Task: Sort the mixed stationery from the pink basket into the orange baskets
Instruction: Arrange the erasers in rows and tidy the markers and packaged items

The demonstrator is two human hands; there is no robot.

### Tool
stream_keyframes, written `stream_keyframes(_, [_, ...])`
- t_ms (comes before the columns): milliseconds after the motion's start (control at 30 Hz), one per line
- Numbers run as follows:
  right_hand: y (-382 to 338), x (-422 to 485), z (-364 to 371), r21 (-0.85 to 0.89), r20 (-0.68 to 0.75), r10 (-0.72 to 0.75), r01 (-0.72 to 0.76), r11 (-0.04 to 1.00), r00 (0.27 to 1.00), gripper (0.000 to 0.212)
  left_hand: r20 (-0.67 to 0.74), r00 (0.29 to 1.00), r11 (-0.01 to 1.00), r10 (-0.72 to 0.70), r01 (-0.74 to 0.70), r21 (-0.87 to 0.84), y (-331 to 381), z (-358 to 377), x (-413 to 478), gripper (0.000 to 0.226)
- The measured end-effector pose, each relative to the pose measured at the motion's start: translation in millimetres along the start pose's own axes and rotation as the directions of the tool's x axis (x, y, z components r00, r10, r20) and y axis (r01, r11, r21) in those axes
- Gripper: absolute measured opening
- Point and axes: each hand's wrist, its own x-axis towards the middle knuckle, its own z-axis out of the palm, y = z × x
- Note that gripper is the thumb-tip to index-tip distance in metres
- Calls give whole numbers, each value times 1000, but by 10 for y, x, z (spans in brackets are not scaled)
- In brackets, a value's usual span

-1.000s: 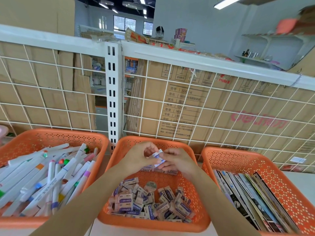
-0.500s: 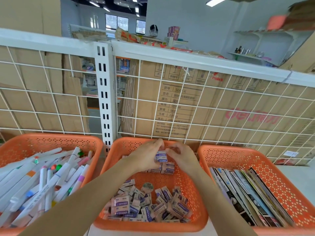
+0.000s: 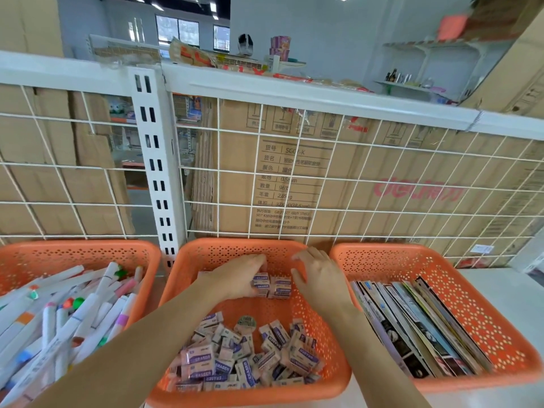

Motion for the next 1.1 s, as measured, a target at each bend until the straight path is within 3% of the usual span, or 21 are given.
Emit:
stream_keyframes(133, [-35,-13,-32,-12,48,-25,25,1000,999,23,12,1000,1000,-12,12,-16,-12,22,3,46])
stream_keyframes(233, [-81,-11,-75,99,198,-58,39,994,978,22,10,1000,999,-5,5,-34,-19,30,-13,45])
stream_keyframes(300, [-133,6,-99,144,411,-110,55,988,905,22,2,1000,999,6,-6,-52,-9,-1,-41,45])
stream_keyframes(400, [-187,57,-62,52,657,-137,137,989,741,27,-16,1000,995,10,-12,-101,-3,-103,-103,50])
stream_keyframes(500, [-228,85,-4,-20,791,-75,148,989,607,28,-41,999,989,25,-30,-142,-28,-183,-206,43])
stream_keyframes(567, [-249,78,32,-22,822,-62,140,990,567,26,-45,999,982,21,-28,-184,-38,-194,-294,39])
stream_keyframes(767, [-261,59,53,27,801,-48,45,999,597,31,75,997,963,12,8,-270,23,-66,-499,36])
stream_keyframes(867, [-279,56,38,102,781,-85,8,995,618,21,142,990,961,8,32,-275,38,-1,-512,32])
stream_keyframes(967, [-285,42,-5,105,654,-69,1,994,754,9,257,966,979,19,35,-202,129,1,-465,29])
stream_keyframes(1100, [-265,45,-75,124,486,-3,-66,990,874,27,320,947,995,23,10,-101,256,41,-329,20])
